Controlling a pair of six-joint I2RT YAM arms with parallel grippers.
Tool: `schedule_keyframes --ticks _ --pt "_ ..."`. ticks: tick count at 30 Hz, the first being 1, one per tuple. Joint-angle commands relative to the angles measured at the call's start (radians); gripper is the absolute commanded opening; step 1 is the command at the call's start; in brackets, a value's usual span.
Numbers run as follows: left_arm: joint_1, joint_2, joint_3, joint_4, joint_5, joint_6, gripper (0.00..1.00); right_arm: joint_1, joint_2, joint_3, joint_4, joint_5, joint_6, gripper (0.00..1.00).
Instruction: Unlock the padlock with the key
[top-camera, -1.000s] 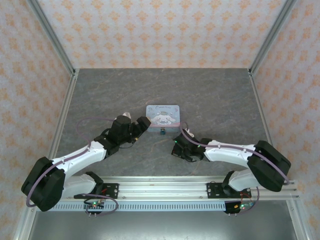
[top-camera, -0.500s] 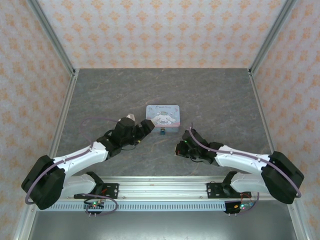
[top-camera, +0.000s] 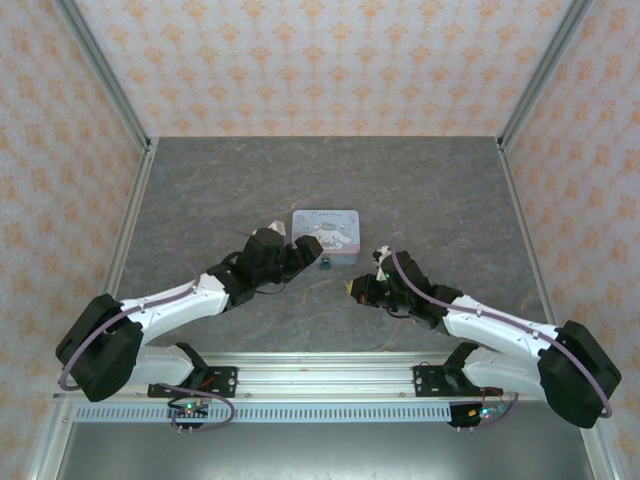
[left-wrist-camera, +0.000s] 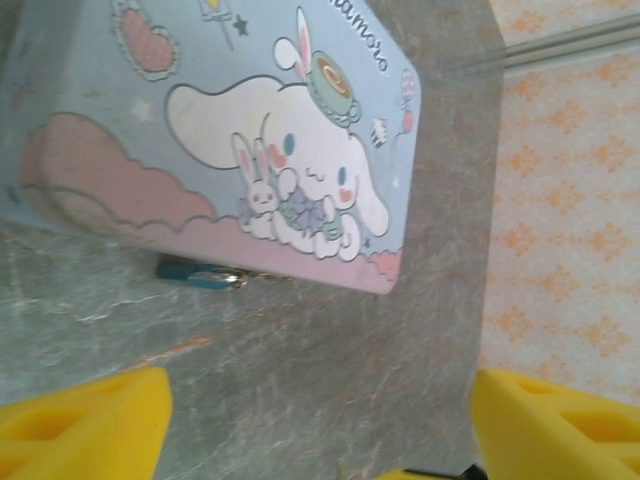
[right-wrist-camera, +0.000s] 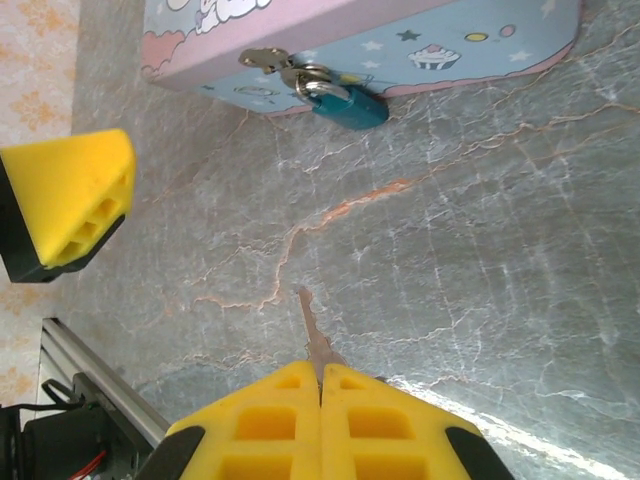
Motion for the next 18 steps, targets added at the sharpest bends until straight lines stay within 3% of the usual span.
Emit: schedule_keyframes --ticks 1,8,18 --pt "-0.018 0.033 0.045 0.053 0.031 0.011 0.72 -0.004 -0.009 0.027 0.037 -0.027 -0.027 0.0" --pt "-0.046 0.112 0.076 0.106 0.065 0.005 0.49 -0.004 -0.005 0.07 0.045 -0.038 -0.022 0.0" --pt "-0.088 0.187 0.109 0.139 0.082 -0.006 0.44 -0.004 0.012 0.098 0.053 -0.04 -0.02 0.0"
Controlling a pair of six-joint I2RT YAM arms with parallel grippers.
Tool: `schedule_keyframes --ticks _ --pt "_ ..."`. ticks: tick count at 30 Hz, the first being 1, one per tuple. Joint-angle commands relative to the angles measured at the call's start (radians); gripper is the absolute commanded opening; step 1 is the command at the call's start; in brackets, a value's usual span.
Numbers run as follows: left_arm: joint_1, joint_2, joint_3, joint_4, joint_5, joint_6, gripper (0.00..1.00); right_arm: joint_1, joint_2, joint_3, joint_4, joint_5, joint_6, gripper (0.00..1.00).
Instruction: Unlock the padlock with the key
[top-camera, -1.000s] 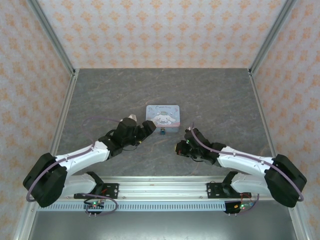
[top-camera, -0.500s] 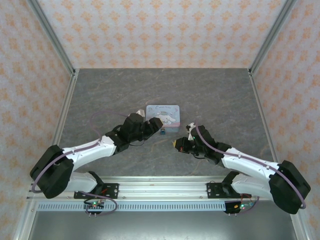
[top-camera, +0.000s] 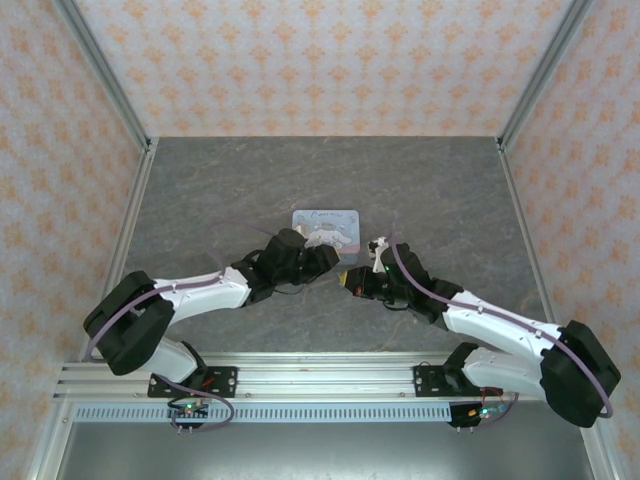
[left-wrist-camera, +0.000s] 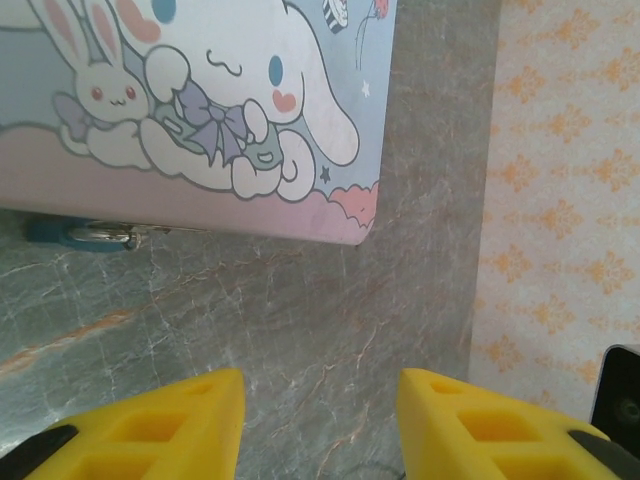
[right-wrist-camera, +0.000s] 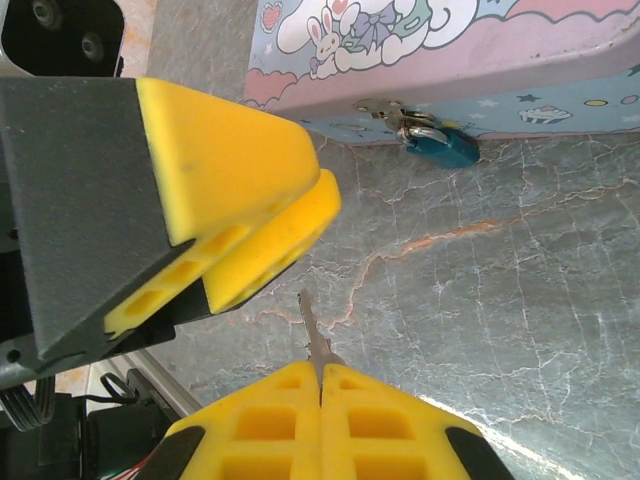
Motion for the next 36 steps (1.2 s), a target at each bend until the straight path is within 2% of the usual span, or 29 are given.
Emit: schedule_keyframes --ticks 1,11,24,30,36 --pt "-0.019 0.013 0.044 0.04 0.01 -0.007 0.44 -0.004 0.007 0.032 0.035 -0.004 -0.013 0.0" --pt "-0.037 0.043 0.057 0.044 0.005 -0.009 0.36 -0.004 0.005 0.027 0.04 -0.001 -0.01 0.0" --pt "-0.052 0.057 0.048 0.046 -0.002 -0.01 0.34 -0.004 0.005 0.023 0.044 0.011 -0.008 0.0" --pt "-0.052 0.059 0.052 0.045 -0.002 -0.01 0.23 -0.004 0.005 0.018 0.044 0.022 -0.006 0.0" --pt "-0.06 0.056 0.045 0.042 -0.007 -0.012 0.23 -0.004 0.005 0.014 0.047 0.031 -0.004 0.0"
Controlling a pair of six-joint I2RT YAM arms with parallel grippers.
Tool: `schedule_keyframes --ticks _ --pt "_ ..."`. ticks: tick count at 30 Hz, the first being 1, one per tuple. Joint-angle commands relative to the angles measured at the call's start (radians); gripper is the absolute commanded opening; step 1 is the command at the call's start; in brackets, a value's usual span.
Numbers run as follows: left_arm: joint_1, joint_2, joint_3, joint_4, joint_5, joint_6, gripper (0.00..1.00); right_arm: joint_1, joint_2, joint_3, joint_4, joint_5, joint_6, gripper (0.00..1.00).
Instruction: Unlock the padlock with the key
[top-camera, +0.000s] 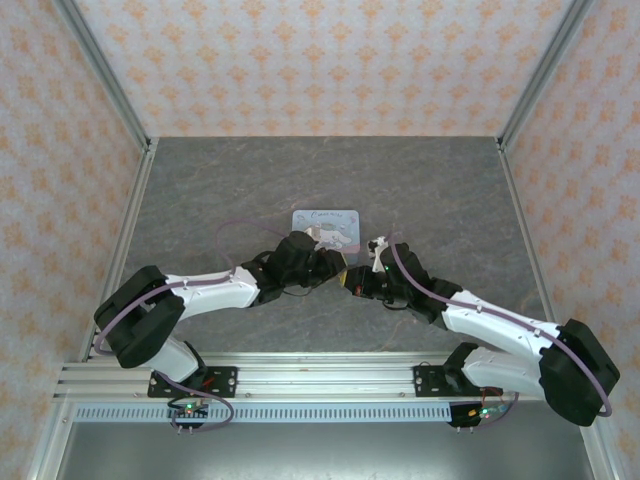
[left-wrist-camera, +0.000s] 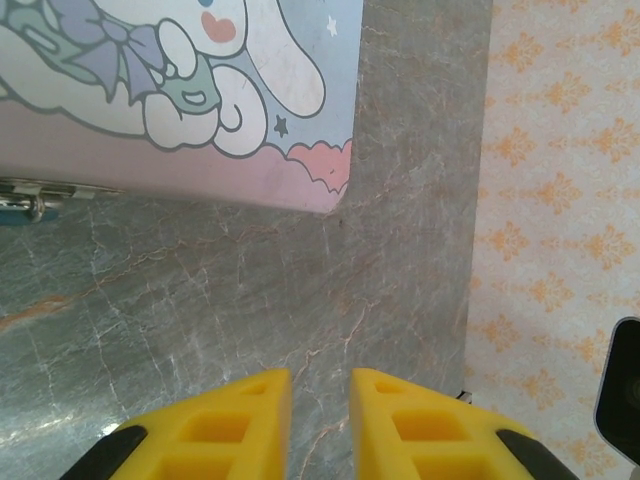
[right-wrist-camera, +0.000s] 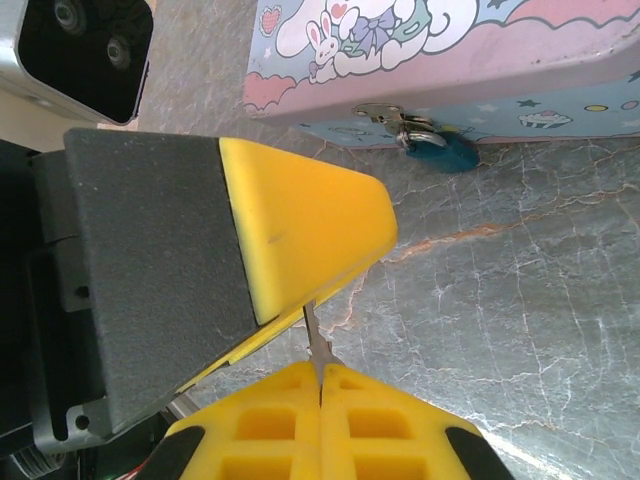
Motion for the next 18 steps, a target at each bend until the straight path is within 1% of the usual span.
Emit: schedule_keyframes --ticks 1,4,11,13,14,16,18 --pt "-0.013 0.001 0.008 0.015 -0.009 -0.001 0.23 -0.004 -0.002 0.012 0.04 0.027 -0.004 0.0" --pt "-0.014 0.0 0.006 0.017 -0.013 -0.002 0.2 -0.004 -0.001 0.01 0.043 0.029 -0.003 0.0" --pt "-0.015 0.001 0.009 0.008 -0.024 -0.003 0.02 -0.005 -0.002 0.009 0.039 0.032 -0.003 0.0" --pt "-0.015 0.001 0.011 0.005 -0.03 -0.005 0.0 -0.005 -0.007 0.009 0.031 0.037 -0.002 0.0" --pt "-0.015 0.0 0.013 -0.001 -0.036 -0.003 0.0 -0.008 -0.016 0.01 0.017 0.05 0.001 0.05" --pt "-0.014 -0.003 0.017 -0.008 -0.046 0.006 0.0 -0.026 -0.056 0.004 -0.006 0.065 0.014 0.32" --pt "-0.013 -0.011 0.022 -0.011 -0.056 0.026 0.0 -0.065 -0.124 -0.019 -0.018 0.073 0.048 0.44"
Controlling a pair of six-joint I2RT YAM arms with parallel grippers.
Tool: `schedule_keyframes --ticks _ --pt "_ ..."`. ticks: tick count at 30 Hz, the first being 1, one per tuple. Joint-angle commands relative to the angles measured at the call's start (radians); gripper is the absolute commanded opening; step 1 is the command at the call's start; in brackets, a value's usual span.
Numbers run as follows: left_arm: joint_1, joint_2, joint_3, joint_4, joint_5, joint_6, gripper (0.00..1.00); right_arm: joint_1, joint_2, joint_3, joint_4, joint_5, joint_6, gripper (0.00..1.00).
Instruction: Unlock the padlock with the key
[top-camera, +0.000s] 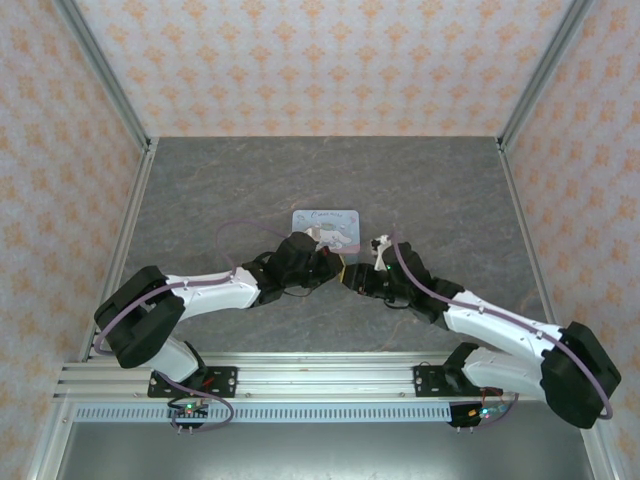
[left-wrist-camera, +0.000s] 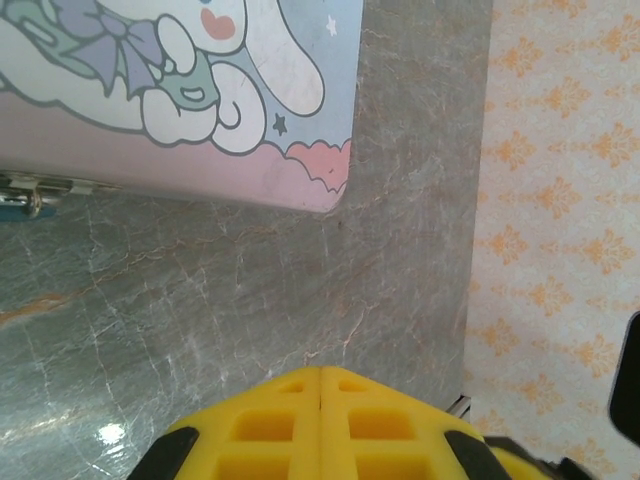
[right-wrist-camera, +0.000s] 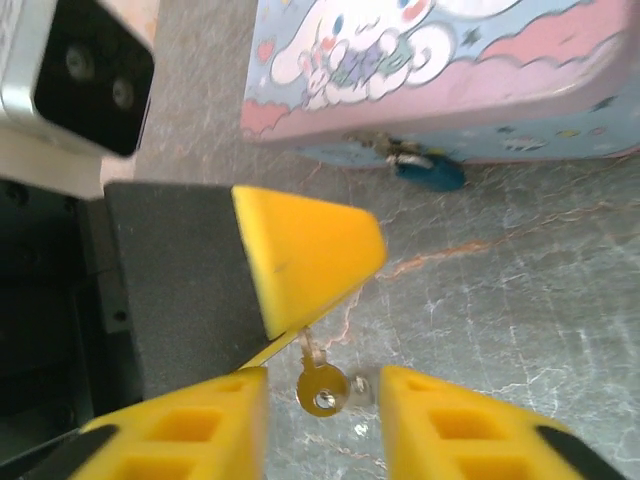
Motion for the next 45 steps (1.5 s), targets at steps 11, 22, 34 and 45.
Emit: schedule_keyframes --ticks 11,22,34,45 --pt "0.025 -0.067 -0.038 0.213 -0.077 0.17 0.0 -0.157 -0.166 -0.113 0.266 -0.053 0.256 0.62" --pt "0.033 -0.063 -0.065 0.397 -0.106 0.103 0.0 -0.157 0.002 -0.06 0.526 -0.154 0.275 0.53" --pt "0.033 -0.047 -0.084 0.481 -0.15 0.016 0.0 -0.148 0.09 -0.066 0.678 -0.195 0.328 0.48" --pt "0.03 -0.024 -0.098 0.547 -0.183 -0.035 0.0 -0.124 0.12 -0.076 0.692 -0.195 0.335 0.44"
